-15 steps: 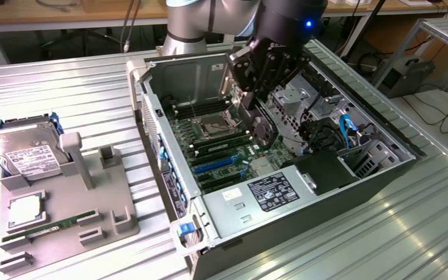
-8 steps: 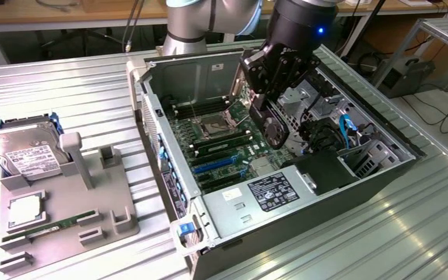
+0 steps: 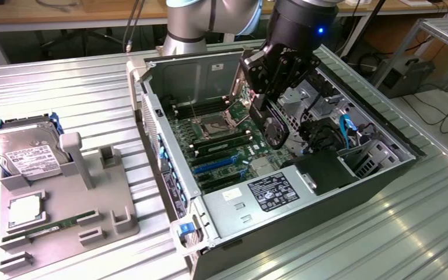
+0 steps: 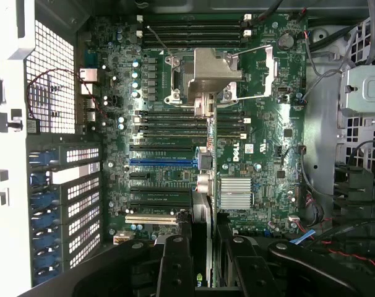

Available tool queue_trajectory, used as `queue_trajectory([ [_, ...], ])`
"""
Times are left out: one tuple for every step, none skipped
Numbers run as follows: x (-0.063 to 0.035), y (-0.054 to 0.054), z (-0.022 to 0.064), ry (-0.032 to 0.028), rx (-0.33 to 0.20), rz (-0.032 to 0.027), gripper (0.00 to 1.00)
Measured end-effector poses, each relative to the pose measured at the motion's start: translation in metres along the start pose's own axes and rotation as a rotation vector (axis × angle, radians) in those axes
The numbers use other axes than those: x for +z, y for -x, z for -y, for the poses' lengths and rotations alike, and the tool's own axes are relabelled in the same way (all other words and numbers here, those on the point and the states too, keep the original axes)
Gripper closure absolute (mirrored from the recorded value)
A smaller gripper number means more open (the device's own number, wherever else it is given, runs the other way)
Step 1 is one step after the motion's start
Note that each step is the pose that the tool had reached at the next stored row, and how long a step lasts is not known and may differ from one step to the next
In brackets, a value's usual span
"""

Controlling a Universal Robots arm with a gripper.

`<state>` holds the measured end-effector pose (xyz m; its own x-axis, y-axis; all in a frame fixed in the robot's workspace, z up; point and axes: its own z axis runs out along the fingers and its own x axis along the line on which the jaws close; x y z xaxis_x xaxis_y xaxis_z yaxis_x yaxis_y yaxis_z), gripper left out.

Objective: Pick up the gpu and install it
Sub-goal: 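Insert the gpu into the slot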

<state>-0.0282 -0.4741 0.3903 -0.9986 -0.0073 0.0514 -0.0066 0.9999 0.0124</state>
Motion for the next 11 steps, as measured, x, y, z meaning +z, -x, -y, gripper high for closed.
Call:
queue_trajectory([
  [0.0000, 0.0000, 0.0000, 0.0000, 0.000, 0.0000, 0.74],
  [0.0000, 0.0000, 0.0000, 0.0000, 0.000, 0.0000, 0.74],
  [0.0000, 0.0000, 0.0000, 0.0000, 0.000, 0.0000, 0.74],
  [0.0000, 0.0000, 0.0000, 0.0000, 0.000, 0.0000, 0.74],
  [0.0000, 0.0000, 0.0000, 0.0000, 0.000, 0.0000, 0.74],
  [0.0000, 0.0000, 0.0000, -0.0003, -0.003, -0.0001, 0.74],
  [0.0006, 0.0000, 0.0000, -0.0023, -0.048, -0.0005, 0.74],
  [0.0011, 0.0000, 0.0000, -0.0046, -0.091, -0.0011, 0.74],
  [0.0017, 0.0001, 0.0000, -0.0068, -0.132, -0.0016, 0.74],
  [0.0024, 0.0001, 0.0000, -0.0082, -0.157, -0.0020, 0.74],
  [0.0031, 0.0002, 0.0000, -0.0091, -0.174, -0.0022, 0.74],
])
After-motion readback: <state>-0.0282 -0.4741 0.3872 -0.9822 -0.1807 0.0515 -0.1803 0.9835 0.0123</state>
